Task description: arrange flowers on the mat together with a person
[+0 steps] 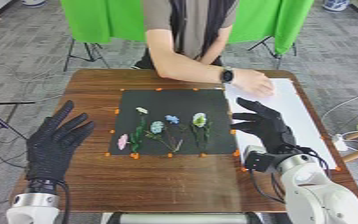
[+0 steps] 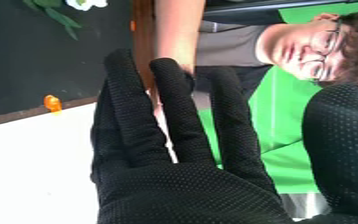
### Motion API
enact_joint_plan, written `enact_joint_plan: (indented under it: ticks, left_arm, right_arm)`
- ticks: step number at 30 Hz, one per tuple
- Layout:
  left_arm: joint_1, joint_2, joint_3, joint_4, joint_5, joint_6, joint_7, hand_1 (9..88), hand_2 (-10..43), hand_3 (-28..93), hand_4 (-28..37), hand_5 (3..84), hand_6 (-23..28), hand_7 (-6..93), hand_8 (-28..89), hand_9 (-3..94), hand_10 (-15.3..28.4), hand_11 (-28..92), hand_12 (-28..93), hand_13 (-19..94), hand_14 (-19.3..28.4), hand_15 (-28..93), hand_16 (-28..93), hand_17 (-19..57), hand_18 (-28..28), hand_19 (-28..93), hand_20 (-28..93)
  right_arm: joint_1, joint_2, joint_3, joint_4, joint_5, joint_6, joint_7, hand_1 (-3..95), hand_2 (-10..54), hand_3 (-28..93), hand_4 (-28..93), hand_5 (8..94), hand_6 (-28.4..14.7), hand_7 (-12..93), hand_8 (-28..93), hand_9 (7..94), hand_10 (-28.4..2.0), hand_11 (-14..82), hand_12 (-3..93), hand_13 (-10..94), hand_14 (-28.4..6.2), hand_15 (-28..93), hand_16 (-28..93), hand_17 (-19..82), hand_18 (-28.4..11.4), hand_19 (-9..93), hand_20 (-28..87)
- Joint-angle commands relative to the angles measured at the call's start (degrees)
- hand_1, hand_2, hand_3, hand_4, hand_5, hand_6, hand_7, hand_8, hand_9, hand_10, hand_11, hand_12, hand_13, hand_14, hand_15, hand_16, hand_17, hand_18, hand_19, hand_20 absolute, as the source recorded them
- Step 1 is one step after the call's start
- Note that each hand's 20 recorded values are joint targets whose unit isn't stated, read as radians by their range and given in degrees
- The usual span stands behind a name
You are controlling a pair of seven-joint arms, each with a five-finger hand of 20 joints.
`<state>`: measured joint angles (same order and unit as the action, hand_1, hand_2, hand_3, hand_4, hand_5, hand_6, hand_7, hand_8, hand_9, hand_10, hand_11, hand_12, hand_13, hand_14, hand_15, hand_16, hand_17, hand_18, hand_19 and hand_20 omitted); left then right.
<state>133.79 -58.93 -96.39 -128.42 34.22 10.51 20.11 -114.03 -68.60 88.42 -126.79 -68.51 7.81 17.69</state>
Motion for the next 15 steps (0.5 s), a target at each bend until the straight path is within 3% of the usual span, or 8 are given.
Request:
enact_joint_plan:
  ticks: [1,15]
  left_arm:
    - [0.31,-0.58,0.12,0.4,0.4,-0.56,-0.84,20.5,8.0,76,-28.3,33.9,7.2,8.5,-8,36.3,21.0,21,10,31,28.4,47,-10,-1.3,28.4,71,-28]
    - [-0.1,-0.46,0.55,0.5,0.38,-0.57,-0.78,20.5,7.9,76,-28.3,33.6,7.1,8.5,-8,36.4,21.1,22,11,31,28.4,47,-10,-1.4,28.4,71,-28]
  right_arm:
    - [-0.48,-0.35,-0.07,-0.14,0.27,-0.12,-0.45,14.7,9.6,79,-28,45.8,-0.2,11,-12,51.0,-19.4,12.7,11.1,42,-22.9,37,9,5,-20.6,52,16]
    - [-0.06,-0.14,-0.85,-0.08,0.5,0.64,-0.56,14.6,9.8,79,-28,46.2,-0.3,12,-13,51.8,-19.5,13.0,11.0,43,-22.7,39,9,5,-20.5,52,16]
